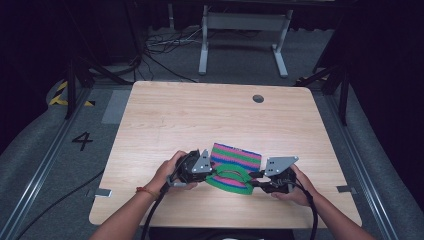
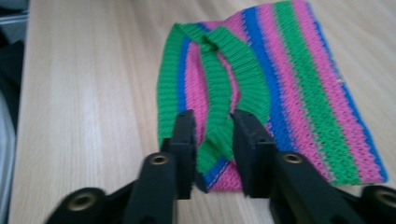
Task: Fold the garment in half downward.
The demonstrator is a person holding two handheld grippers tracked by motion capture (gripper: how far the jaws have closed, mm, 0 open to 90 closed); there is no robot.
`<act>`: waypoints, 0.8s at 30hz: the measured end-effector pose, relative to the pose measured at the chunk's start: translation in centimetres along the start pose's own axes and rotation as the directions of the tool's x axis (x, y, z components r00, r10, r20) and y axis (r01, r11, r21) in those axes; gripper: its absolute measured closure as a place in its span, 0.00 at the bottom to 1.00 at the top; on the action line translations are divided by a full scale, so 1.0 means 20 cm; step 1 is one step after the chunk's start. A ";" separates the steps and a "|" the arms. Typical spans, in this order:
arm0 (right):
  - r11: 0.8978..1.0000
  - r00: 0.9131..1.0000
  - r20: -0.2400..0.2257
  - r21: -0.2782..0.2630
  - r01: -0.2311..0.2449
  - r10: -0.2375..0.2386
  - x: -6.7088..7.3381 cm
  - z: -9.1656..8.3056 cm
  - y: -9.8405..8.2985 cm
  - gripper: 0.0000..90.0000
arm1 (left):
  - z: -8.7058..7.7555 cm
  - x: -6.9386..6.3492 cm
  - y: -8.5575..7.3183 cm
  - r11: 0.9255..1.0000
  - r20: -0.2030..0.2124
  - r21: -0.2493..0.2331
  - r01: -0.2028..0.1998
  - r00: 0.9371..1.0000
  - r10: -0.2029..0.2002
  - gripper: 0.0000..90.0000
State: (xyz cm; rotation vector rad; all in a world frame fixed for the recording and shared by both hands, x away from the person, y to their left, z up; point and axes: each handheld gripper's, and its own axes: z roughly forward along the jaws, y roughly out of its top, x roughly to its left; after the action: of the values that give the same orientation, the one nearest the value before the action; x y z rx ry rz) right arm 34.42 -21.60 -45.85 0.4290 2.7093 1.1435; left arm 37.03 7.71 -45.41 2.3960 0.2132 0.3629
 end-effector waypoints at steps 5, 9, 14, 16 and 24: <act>0.999 0.999 0.029 -0.003 -0.043 0.043 0.00 0.04 0.01 0.75 | 0.09 0.04 0.01 1.000 0.044 -0.003 0.000 0.999 0.000 0.72; 0.996 0.995 0.062 0.042 -0.080 0.077 -0.03 0.13 0.00 0.74 | 0.19 0.07 -0.03 0.998 0.100 0.028 0.054 0.993 -0.056 0.69; 0.994 0.994 0.068 0.054 -0.092 0.089 -0.07 0.17 -0.03 0.82 | 0.20 0.06 -0.05 0.998 0.109 0.026 0.057 0.992 -0.059 0.76; 0.994 0.994 0.070 0.058 -0.090 0.086 -0.07 0.17 -0.03 0.84 | 0.20 0.06 -0.04 0.998 0.100 0.031 0.049 0.994 -0.052 0.82; 0.997 0.995 0.074 0.045 -0.068 0.064 -0.11 0.14 0.01 0.95 | 0.13 0.06 0.00 0.999 0.092 0.018 0.029 0.995 -0.030 0.96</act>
State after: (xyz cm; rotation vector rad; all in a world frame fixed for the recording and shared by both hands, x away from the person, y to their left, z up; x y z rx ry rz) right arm 37.21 -20.23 -47.46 0.5597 2.6825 1.0595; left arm 39.05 6.34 -47.08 2.4168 0.2096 0.2367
